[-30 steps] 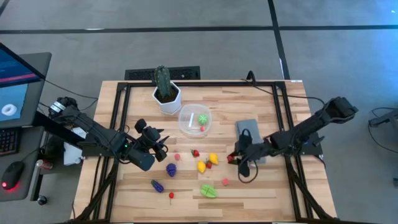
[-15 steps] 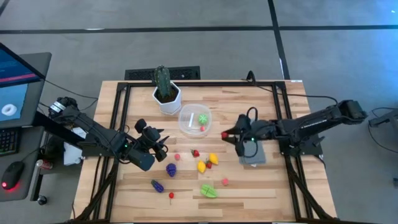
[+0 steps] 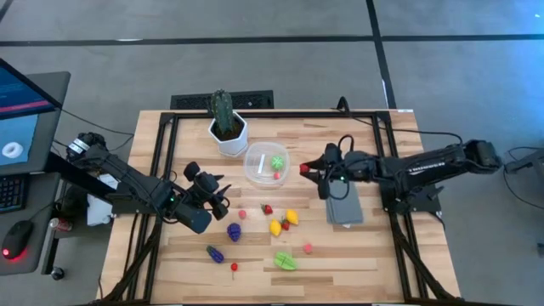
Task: Pick and placing Produce into tupperware
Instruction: Put the right strawberry into the transparent bin
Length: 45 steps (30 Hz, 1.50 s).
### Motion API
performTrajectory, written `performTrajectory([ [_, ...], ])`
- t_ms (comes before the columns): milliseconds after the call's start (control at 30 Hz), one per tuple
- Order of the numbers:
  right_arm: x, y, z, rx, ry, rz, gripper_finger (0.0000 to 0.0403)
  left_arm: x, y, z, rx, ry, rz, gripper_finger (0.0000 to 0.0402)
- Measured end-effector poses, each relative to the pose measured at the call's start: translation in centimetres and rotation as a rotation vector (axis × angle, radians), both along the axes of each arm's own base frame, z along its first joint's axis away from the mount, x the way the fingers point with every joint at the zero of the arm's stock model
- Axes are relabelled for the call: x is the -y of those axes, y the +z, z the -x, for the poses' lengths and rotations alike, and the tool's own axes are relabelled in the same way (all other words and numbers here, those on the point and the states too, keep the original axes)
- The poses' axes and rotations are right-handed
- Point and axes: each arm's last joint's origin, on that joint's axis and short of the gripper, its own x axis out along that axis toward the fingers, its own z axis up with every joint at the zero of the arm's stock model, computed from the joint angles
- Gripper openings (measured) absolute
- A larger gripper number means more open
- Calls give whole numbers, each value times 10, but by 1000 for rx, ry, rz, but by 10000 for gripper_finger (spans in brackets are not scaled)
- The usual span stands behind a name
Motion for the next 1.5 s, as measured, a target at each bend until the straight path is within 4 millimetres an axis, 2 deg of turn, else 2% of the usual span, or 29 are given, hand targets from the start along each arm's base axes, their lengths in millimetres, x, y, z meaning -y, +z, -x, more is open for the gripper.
performTrajectory([
  [233,12,9,-3,25,-12,41,175,0,0,0,0,1,-11,160],
  [367,21,11,-11,13,-18,53,176,0,0,0,0,2,-11,160],
  [633,39,5,-54,-52,31,47,178,0,0,0,2,2,-11,160],
  [900,70,-13,-97,-112,69,4,181,0,0,0,5,2,-8,160],
  [1167,98,-44,-125,-174,70,-116,177,5,1,2,23,-5,-20,160],
  [1333,106,-61,-138,-203,63,-182,184,6,1,4,24,-10,-26,160],
  [1500,109,-70,-147,-226,63,-199,183,7,1,4,23,-11,-27,160],
])
